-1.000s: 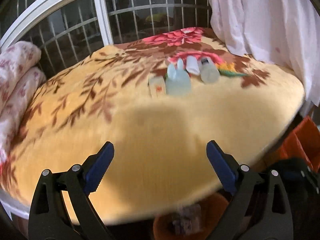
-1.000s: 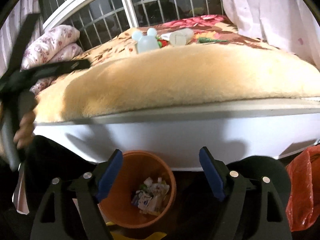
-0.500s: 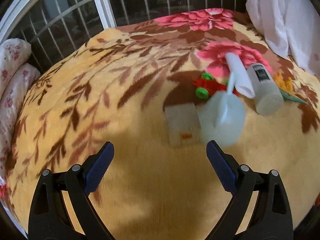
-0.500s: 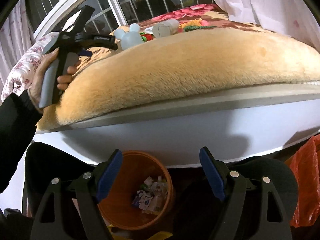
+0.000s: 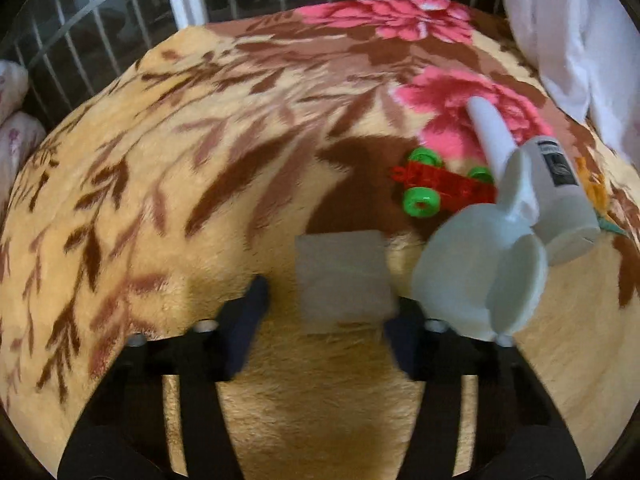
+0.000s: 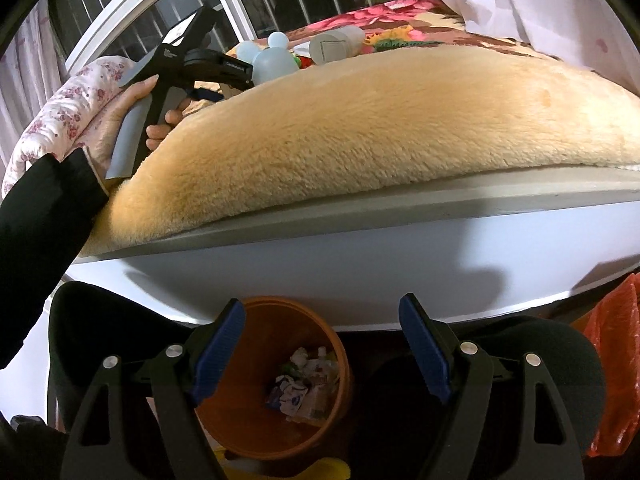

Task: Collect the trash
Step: 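Move the left gripper to the beige sponge block and grasp it, then grasp the pale blue bottle with the right gripper while the left gripper holds the sponge, then carry sponge and bottle over the orange bucket and open both grippers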

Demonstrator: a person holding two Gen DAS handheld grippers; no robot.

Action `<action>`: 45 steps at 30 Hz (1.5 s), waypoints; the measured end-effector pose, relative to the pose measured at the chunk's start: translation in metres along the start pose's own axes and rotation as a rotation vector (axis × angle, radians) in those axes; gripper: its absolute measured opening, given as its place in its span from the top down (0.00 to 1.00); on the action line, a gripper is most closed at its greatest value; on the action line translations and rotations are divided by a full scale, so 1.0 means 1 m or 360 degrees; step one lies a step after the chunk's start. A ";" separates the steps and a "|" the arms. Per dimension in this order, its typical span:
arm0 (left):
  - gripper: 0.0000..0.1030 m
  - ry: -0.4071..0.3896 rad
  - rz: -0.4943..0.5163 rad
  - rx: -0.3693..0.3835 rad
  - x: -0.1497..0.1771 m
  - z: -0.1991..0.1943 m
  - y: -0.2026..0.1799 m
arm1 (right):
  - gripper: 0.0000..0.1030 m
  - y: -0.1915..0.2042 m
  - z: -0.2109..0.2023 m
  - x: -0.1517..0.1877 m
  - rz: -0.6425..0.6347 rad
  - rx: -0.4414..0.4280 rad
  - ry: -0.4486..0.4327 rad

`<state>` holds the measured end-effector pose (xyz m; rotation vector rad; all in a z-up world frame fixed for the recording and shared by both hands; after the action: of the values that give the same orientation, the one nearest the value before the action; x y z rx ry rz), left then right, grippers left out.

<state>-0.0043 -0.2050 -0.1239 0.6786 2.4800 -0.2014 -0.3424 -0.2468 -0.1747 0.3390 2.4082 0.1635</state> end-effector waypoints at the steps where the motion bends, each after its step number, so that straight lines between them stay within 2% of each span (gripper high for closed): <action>1: 0.66 -0.0012 0.0015 0.0008 0.001 -0.002 -0.003 | 0.25 0.001 -0.002 -0.001 -0.0008 0.0009 -0.0005; 4: 0.67 -0.0078 0.0022 0.0038 0.006 -0.015 -0.003 | 0.25 0.005 -0.010 -0.005 -0.0031 0.0019 -0.0032; 7: 0.67 -0.0132 -0.0047 0.0081 0.009 -0.032 0.006 | 0.25 0.009 -0.022 -0.017 -0.0069 0.0034 -0.0085; 10: 0.67 -0.0151 -0.0134 0.0118 0.025 -0.055 0.023 | 0.25 0.009 -0.031 -0.041 -0.0073 0.0020 -0.0146; 14: 0.67 -0.0244 -0.0167 0.0041 0.066 -0.095 0.047 | 0.19 0.020 -0.028 -0.094 -0.0176 0.0034 -0.0249; 19: 0.67 -0.0370 -0.0230 -0.0055 0.117 -0.138 0.069 | 0.18 0.052 0.016 -0.170 -0.0317 0.0006 -0.0267; 23: 0.67 -0.0449 -0.0292 -0.0041 0.144 -0.157 0.076 | 0.18 0.064 0.077 -0.226 -0.0357 0.0019 -0.0114; 27: 0.67 -0.0508 -0.0287 -0.0025 0.156 -0.163 0.080 | 0.21 0.058 0.131 -0.254 -0.0285 0.0112 0.0060; 29: 0.67 -0.0529 -0.0276 0.0001 0.158 -0.163 0.079 | 0.24 0.055 0.153 -0.263 -0.0224 0.0131 0.0133; 32: 0.67 -0.0545 -0.0249 0.0024 0.160 -0.160 0.077 | 0.34 0.047 0.178 -0.268 -0.0153 0.0206 0.0224; 33: 0.67 -0.0546 -0.0250 0.0030 0.162 -0.160 0.077 | 0.41 0.047 0.180 -0.268 -0.0145 0.0219 0.0214; 36: 0.67 -0.0528 -0.0256 0.0064 0.164 -0.159 0.077 | 0.42 0.049 0.175 -0.266 -0.0153 0.0253 0.0174; 40: 0.67 -0.0500 -0.0272 0.0101 0.168 -0.163 0.074 | 0.42 0.055 0.150 -0.259 -0.0156 0.0180 0.0077; 45: 0.67 -0.0481 -0.0254 0.0093 0.181 -0.174 0.065 | 0.42 0.078 0.091 -0.238 -0.0274 0.0046 -0.0064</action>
<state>-0.1837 -0.0238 -0.0778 0.4363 2.2429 -0.4071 -0.0941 -0.2378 -0.0786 0.1451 2.3879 0.0439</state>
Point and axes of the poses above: each gripper's, at about its wrist camera, not at the fingertips, and z roughly the way its jaws point, y to its left, x to its underside, the point moved 3 cm from there along z, roughly the way its jaws point, and after that the axes turned 6 degrees about -z, right-handed, at the moved point
